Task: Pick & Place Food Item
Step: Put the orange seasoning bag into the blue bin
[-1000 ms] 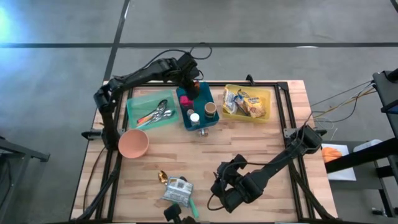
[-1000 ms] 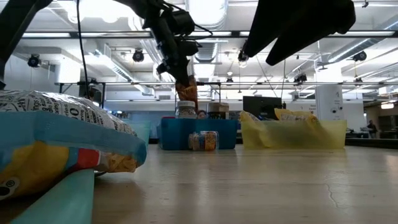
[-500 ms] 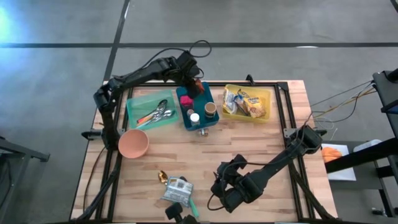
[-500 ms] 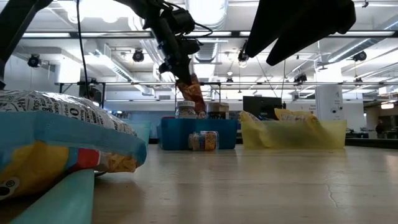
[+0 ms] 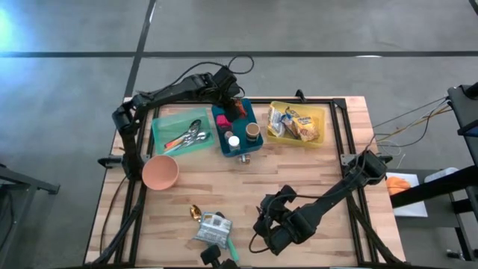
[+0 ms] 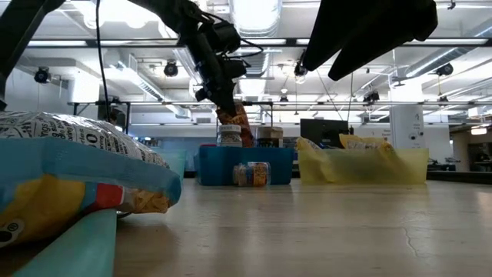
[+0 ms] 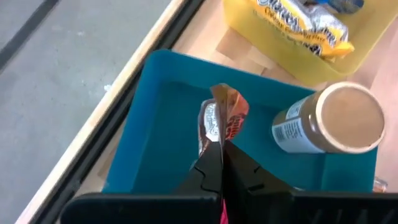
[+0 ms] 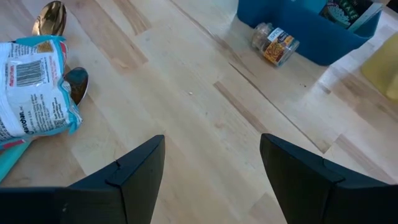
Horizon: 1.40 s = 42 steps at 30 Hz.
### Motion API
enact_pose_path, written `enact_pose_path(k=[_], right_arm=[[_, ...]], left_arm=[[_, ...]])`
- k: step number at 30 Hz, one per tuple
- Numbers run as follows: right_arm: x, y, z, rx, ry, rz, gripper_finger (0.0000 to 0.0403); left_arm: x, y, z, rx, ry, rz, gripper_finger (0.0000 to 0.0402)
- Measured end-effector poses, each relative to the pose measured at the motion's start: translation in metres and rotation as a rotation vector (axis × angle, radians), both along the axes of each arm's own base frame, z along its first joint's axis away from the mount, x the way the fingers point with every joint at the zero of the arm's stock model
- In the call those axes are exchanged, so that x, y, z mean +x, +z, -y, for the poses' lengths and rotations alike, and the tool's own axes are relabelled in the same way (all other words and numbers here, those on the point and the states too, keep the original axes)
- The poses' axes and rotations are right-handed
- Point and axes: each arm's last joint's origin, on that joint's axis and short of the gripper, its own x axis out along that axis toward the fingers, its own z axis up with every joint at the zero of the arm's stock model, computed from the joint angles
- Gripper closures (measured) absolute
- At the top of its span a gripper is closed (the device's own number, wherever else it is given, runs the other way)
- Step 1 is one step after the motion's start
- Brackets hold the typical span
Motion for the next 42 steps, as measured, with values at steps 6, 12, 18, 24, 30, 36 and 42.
enact_pose_path(k=[6, 12, 18, 24, 30, 36, 42], right_arm=[[0.001, 0.000, 0.001, -0.010, 0.011, -0.009, 0.0142], [0.002, 0.000, 0.002, -0.014, 0.011, -0.011, 0.0142], [0.003, 0.000, 0.003, -0.014, 0.009, -0.011, 0.0142], [0.003, 0.000, 0.003, -0.013, 0.009, -0.009, 0.0142], [0.003, 0.000, 0.003, -0.012, 0.009, -0.008, 0.0142], [0.003, 0.000, 0.003, -0.011, 0.010, -0.007, 0.0142], [0.003, 0.000, 0.003, -0.010, 0.010, -0.005, 0.0142]], left_arm=[[0.003, -0.015, 0.006, -0.045, -0.044, 0.025, 0.0401], [0.005, -0.029, 0.014, -0.067, -0.068, 0.014, 0.0401], [0.007, -0.040, 0.025, -0.081, -0.096, -0.010, 0.0401], [0.011, -0.047, 0.036, -0.085, -0.128, -0.017, 0.0401], [0.013, -0.049, 0.041, -0.085, -0.142, -0.019, 0.0401], [0.014, -0.049, 0.042, -0.084, -0.144, -0.017, 0.0401], [0.012, -0.055, 0.043, -0.096, -0.137, -0.033, 0.0401]])
